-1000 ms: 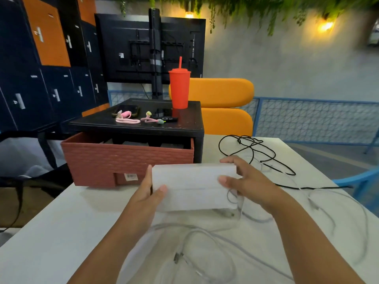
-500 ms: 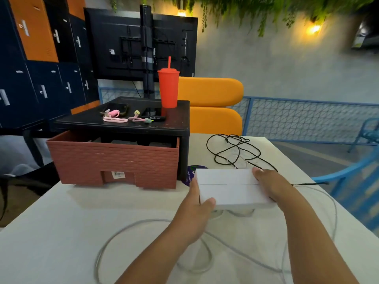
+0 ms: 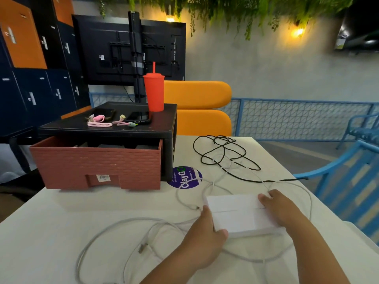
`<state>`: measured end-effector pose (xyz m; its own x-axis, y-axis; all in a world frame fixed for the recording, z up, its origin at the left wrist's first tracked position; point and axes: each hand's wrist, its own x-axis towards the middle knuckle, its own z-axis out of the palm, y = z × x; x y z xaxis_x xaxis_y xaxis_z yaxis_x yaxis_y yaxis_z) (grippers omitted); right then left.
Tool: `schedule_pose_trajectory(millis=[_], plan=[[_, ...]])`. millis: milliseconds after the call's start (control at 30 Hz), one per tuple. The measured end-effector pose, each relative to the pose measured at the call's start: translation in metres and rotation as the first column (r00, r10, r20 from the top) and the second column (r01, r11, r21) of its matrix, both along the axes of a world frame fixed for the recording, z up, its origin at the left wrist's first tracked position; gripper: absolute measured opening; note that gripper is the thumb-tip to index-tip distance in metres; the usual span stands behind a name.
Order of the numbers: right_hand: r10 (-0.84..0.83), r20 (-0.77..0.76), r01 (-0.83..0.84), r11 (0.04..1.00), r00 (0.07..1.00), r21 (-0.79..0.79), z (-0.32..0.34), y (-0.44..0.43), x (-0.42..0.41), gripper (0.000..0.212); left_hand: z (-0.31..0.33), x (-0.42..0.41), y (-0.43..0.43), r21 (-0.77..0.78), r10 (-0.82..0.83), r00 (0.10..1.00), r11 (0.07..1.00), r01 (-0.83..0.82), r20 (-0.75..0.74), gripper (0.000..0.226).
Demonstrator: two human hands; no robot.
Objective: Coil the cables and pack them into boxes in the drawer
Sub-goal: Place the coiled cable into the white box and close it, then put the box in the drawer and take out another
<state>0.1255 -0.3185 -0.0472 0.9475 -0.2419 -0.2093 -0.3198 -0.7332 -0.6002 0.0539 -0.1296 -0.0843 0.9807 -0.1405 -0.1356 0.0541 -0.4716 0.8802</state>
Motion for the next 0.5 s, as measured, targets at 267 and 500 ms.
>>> schedule_pose_trajectory(millis=[267,500], plan=[[0.026,-0.024,-0.029,0.995,0.999,-0.094,-0.004,-0.009,-0.007,0.048,0.002,-0.001,-0.011,0.152,-0.044,0.996,0.988,0.032,0.081,0.045],[0.175,-0.071,-0.189,0.918,0.982,-0.350,-0.005,-0.002,-0.013,0.046,0.001,0.002,-0.004,0.076,-0.031,0.996,0.997,0.025,0.086,0.036]])
